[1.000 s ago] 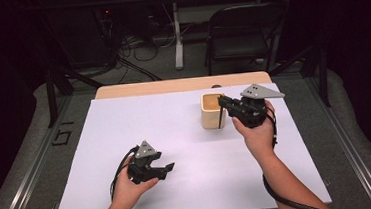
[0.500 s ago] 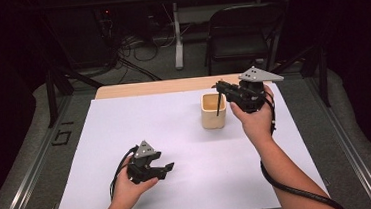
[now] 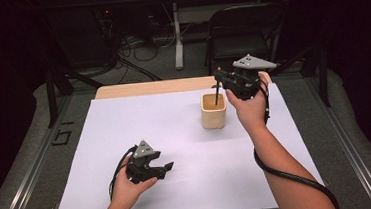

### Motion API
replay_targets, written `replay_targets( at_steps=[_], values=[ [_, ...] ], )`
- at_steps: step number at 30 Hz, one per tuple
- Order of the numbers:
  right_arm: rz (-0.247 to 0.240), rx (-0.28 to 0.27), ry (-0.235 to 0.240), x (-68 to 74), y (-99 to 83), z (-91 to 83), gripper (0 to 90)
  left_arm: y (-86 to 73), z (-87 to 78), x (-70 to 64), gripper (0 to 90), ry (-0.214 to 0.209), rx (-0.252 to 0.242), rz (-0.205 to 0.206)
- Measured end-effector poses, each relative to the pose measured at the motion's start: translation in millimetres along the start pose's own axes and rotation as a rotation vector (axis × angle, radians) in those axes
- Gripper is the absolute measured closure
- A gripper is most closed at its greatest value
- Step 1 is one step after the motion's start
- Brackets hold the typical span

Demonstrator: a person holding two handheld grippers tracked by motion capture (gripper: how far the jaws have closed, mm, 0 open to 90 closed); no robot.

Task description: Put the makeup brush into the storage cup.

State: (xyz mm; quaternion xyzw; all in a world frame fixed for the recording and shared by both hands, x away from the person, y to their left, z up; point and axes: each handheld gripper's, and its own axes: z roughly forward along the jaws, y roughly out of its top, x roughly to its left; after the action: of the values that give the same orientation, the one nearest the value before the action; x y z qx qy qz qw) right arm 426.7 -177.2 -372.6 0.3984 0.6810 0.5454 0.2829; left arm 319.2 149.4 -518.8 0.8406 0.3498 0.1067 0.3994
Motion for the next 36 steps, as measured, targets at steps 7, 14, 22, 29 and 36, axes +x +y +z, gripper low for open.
replay_targets(
  at_steps=[7, 14, 22, 29, 36],
  values=[
    [0.004, 0.017, -0.035, -3.6, 0.0, 17.3, 84.2, 0.5, -1.5, 0.3, 35.1, 0.001, -0.004, 0.003],
    [-0.002, 0.024, -0.047, -2.8, -3.8, 25.5, 84.2, 0.8, -2.3, 0.1, 35.1, -0.002, -0.007, -0.002],
    [-0.003, 0.033, -0.050, -1.1, -7.2, 29.5, 84.2, 0.6, -1.8, 0.2, 35.1, 0.001, -0.007, 0.000],
    [-0.001, 0.059, -0.056, -1.7, -21.2, 35.8, 84.2, 0.6, -2.5, 0.8, 35.1, -0.001, -0.008, -0.004],
    [0.009, 0.089, -0.059, -3.5, -39.5, 41.5, 84.2, 0.1, -2.8, 2.0, 35.1, 0.005, -0.009, -0.006]
  ],
)
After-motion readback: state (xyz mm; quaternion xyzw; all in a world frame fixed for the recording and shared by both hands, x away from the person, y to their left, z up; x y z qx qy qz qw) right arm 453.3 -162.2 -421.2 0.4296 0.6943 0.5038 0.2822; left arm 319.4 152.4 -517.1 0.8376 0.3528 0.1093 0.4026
